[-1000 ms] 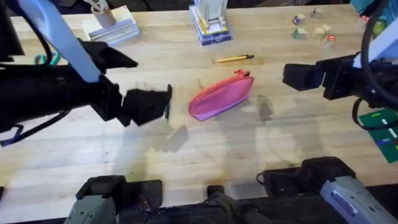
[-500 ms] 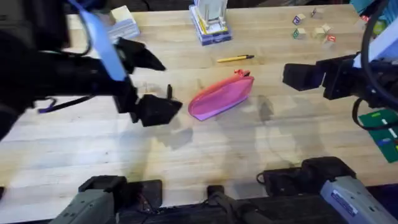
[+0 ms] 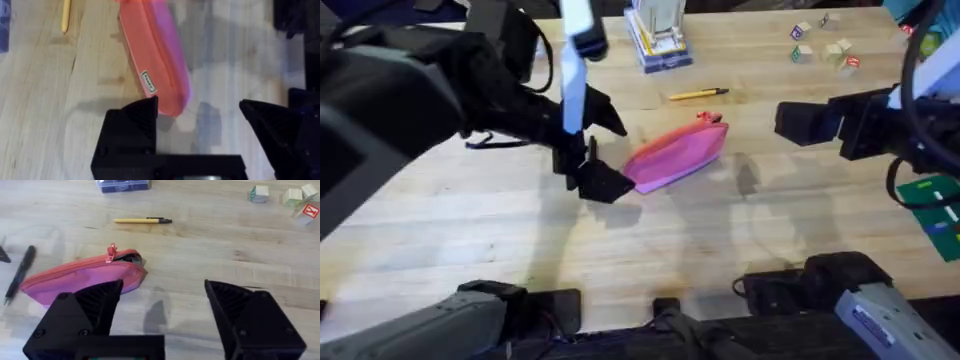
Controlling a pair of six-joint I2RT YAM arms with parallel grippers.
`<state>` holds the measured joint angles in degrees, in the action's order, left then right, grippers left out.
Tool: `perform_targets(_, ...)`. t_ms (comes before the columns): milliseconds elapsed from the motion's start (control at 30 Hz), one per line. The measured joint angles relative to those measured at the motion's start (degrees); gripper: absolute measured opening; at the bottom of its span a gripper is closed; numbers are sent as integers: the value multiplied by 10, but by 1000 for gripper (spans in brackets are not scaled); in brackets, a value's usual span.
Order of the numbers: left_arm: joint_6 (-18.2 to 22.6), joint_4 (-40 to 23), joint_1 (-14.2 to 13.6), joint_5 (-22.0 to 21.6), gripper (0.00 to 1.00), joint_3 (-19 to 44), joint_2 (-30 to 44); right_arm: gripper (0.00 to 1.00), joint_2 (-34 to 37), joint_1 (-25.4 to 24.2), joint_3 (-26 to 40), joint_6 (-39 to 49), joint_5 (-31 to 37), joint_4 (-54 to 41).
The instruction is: Unzip the bag, pick up the pens from the table one at a time and place them inside, then zip the bag closed.
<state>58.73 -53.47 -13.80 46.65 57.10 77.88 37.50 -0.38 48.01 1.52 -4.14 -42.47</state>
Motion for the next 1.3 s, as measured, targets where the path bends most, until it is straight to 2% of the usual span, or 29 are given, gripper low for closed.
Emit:
perform_targets(200, 9, 51, 0, 1, 996, 0, 55, 998, 0, 0, 0, 0, 0, 0)
perform_targets(500, 9, 51, 0, 3, 996, 0, 99, 998, 0, 0, 0, 0, 0, 0)
perform_targets(1000, 10, 74, 0, 3, 995, 0, 109, 998, 0, 0, 0, 0, 0, 0)
perform_targets(1300, 10, 88, -16, 3, 995, 0, 177, 998, 0, 0, 0, 0, 0, 0)
